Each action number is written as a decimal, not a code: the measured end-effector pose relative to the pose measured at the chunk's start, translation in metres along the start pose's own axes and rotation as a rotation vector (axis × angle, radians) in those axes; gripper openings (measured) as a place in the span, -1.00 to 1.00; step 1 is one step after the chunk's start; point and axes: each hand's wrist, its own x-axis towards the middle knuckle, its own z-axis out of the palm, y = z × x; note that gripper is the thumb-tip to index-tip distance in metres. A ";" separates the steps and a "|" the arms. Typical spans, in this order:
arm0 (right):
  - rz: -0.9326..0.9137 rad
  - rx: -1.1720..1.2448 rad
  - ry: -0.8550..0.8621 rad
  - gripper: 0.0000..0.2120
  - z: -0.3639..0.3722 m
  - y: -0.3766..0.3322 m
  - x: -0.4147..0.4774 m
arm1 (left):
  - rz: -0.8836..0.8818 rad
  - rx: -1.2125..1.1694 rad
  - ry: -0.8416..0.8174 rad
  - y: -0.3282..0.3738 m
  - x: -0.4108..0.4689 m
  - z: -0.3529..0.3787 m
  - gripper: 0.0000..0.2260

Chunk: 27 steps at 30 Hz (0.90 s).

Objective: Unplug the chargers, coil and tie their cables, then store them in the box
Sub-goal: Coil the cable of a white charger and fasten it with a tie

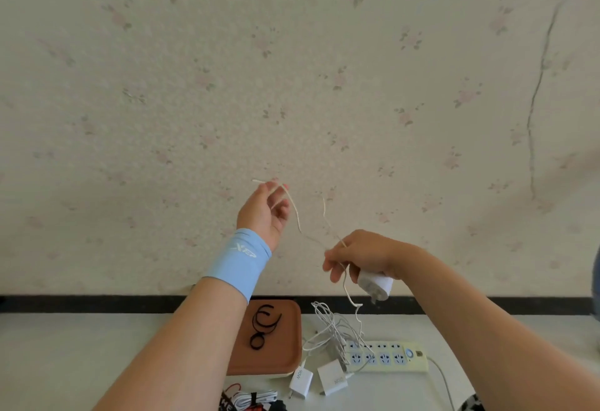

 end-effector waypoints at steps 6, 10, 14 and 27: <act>-0.127 0.325 0.169 -0.70 -0.003 -0.006 0.006 | -0.240 0.697 -0.305 -0.019 -0.028 0.003 -0.77; -0.161 0.297 0.152 -0.70 -0.002 -0.007 0.005 | 0.051 1.047 -0.318 -0.022 -0.033 0.007 -0.84; -0.095 0.171 0.048 -0.81 -0.003 -0.001 0.006 | 0.243 0.747 -0.164 -0.020 -0.026 0.010 -0.84; -0.101 0.240 0.456 -0.80 -0.004 0.002 0.014 | -0.101 0.501 -0.091 -0.018 -0.014 0.000 -0.78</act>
